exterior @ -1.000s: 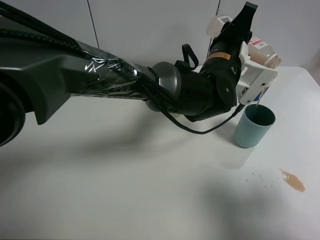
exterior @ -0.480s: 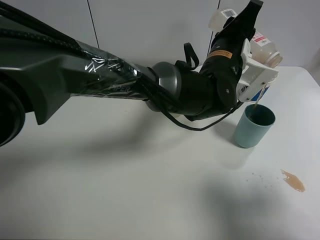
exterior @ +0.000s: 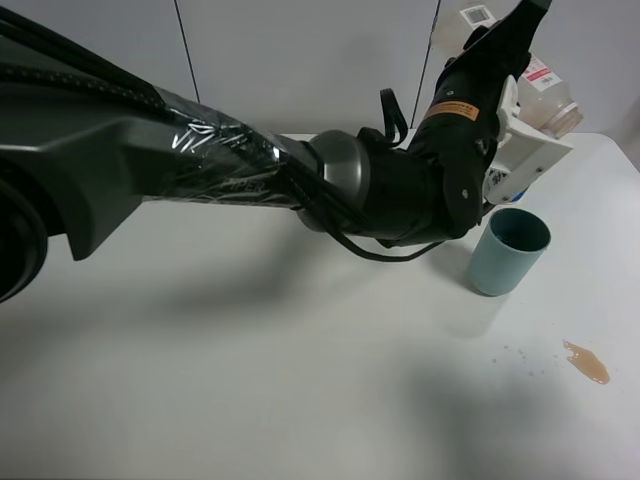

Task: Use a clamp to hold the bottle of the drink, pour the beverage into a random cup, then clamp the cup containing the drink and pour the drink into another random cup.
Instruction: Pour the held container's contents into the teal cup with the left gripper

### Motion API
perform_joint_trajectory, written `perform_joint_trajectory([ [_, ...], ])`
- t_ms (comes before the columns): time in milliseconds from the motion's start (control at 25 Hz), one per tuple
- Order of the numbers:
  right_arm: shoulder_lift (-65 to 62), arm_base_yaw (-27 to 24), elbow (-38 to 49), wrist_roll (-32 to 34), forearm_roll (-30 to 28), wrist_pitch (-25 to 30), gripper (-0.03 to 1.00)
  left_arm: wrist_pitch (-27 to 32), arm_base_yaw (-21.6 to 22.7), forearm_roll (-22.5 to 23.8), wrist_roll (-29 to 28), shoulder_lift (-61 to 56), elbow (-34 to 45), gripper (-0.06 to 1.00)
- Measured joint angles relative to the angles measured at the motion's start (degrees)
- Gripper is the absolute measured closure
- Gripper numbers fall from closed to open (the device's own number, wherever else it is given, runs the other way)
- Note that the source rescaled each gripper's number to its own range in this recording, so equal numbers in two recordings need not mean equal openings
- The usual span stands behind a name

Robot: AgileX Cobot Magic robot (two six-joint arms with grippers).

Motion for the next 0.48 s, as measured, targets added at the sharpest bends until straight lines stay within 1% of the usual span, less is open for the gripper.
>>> perform_joint_trajectory([
  [320, 0.0, 0.0, 0.0, 0.0, 0.0, 0.0, 0.11, 0.0, -0.6, 0.0, -0.1, 0.0, 0.0, 0.89],
  [400, 0.0, 0.0, 0.0, 0.0, 0.0, 0.0, 0.11, 0.0, -0.6, 0.0, -1.1, 0.0, 0.0, 0.89],
  [480, 0.0, 0.0, 0.0, 0.0, 0.0, 0.0, 0.11, 0.6, -0.6, -1.6, -2.9, -0.4, 0.0, 0.89],
])
